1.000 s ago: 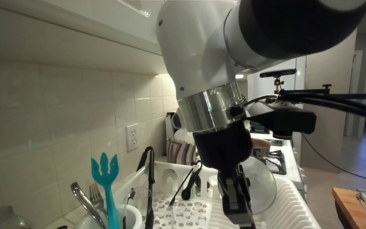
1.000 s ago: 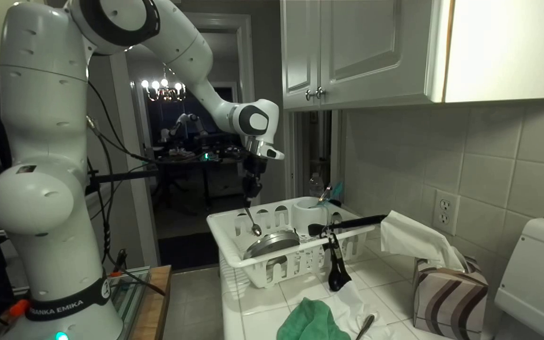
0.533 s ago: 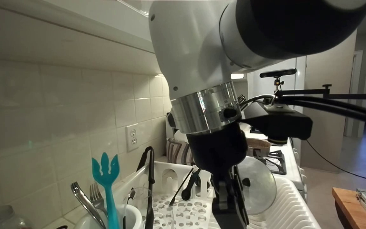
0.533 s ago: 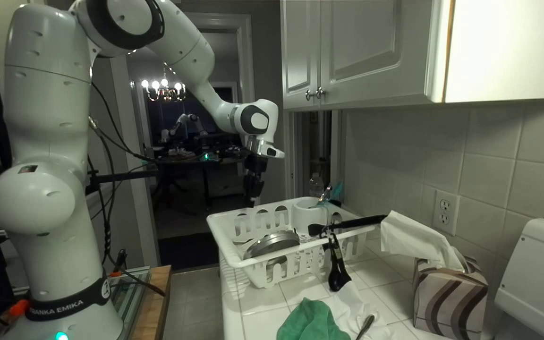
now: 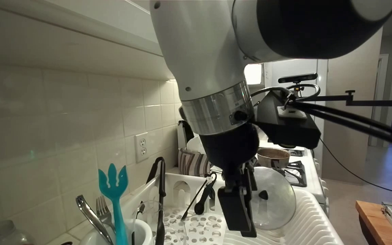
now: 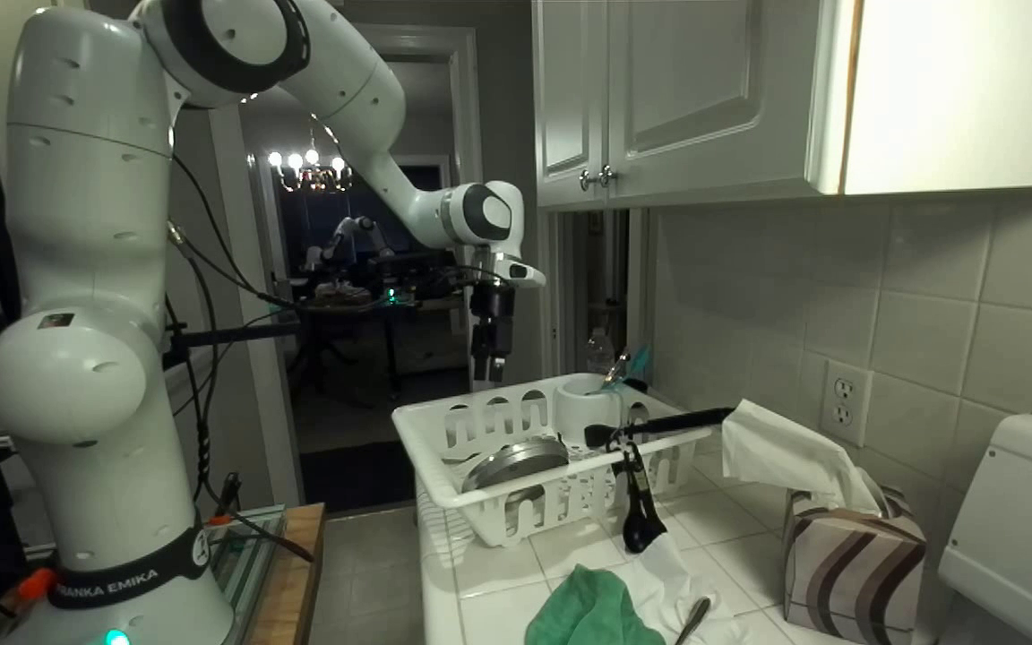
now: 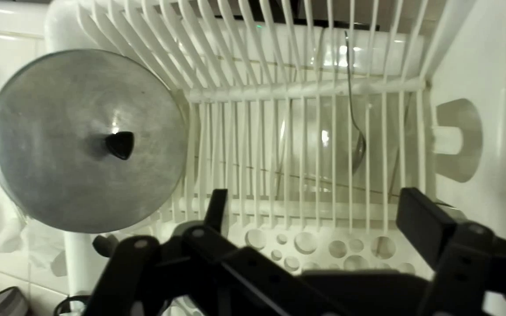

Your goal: Remove one spoon from the cutlery holder on the dishrack.

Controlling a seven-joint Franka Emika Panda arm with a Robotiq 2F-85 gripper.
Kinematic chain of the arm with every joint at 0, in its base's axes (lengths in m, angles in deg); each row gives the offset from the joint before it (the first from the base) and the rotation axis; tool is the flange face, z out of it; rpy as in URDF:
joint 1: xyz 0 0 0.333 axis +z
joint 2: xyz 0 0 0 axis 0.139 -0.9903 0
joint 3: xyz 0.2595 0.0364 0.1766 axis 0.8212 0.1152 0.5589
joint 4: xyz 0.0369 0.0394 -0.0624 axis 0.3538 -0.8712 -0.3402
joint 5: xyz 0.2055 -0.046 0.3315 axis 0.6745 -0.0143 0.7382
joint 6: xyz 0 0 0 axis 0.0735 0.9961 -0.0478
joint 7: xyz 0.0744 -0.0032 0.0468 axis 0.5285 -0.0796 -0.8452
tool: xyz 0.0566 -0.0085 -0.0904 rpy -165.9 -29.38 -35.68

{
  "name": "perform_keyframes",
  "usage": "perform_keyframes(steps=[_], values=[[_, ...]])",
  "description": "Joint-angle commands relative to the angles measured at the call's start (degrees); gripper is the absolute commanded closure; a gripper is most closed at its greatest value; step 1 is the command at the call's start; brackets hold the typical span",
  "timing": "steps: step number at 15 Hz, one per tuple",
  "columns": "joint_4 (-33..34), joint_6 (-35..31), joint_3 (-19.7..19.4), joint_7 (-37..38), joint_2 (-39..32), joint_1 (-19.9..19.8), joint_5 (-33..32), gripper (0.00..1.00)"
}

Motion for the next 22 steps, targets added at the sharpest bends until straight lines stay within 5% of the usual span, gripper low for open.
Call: perform_keyframes(steps=[1, 13, 22], values=[[2.37, 7.15, -0.04, -0.57, -1.05, -0.02, 1.45, 0.00], [-0.37, -1.79, 0.29, -14.62, -0.90, -0.75, 2.30, 0.00], [-6.92, -7.66, 0.39, -33.42, -3.43, -4.37, 10.65, 0.00]])
